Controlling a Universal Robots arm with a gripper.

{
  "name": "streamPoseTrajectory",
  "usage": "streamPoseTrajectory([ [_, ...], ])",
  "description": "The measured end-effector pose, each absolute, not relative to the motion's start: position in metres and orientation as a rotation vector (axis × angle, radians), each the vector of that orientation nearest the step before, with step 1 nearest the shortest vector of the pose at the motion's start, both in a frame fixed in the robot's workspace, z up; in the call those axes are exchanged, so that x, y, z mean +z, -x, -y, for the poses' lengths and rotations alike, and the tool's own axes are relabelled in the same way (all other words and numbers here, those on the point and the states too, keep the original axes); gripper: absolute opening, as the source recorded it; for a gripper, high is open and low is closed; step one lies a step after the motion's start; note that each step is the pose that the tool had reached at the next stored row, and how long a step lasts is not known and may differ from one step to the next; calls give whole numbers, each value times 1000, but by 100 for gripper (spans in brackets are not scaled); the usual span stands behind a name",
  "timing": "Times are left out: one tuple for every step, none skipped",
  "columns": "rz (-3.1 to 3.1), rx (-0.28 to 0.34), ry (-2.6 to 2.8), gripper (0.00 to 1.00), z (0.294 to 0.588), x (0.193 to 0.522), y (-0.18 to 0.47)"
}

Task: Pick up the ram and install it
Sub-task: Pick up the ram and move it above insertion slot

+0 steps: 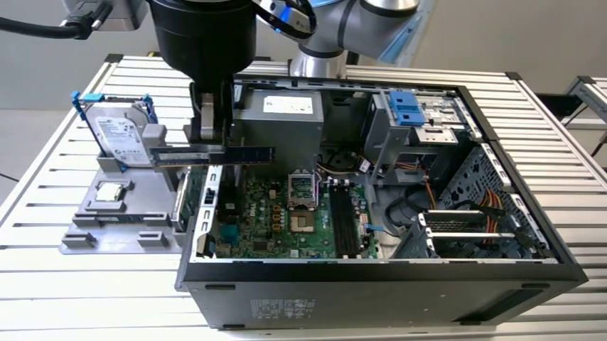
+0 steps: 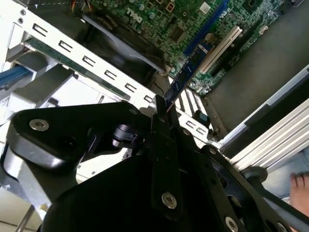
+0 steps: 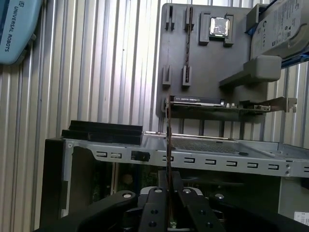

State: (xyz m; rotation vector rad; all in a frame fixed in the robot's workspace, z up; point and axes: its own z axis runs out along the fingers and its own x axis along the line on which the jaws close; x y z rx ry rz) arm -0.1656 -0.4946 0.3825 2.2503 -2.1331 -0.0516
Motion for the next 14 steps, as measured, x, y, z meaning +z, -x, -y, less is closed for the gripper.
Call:
streamPoseTrajectory([
  [2133, -52, -2250, 0, 495, 382, 164],
  [2133, -52, -2250, 0, 495, 382, 163],
  [2133, -52, -2250, 0, 495, 382, 162],
  [2133, -52, -2250, 0, 495, 382, 161],
  [2133, -52, -2250, 0, 495, 382, 160],
  [2133, -52, -2250, 0, 495, 382, 158],
  [2133, -52, -2250, 0, 495, 382, 157],
  [2133, -52, -2250, 0, 495, 382, 156],
  [2133, -52, -2250, 0, 495, 382, 155],
  [2133, -52, -2250, 0, 495, 382, 154],
  [2133, -52, -2250, 0, 495, 382, 152],
  [2133, -52, -2250, 0, 495, 382, 151],
  [2133, -52, -2250, 0, 495, 382, 150],
  [2133, -52, -2250, 0, 495, 382, 149],
])
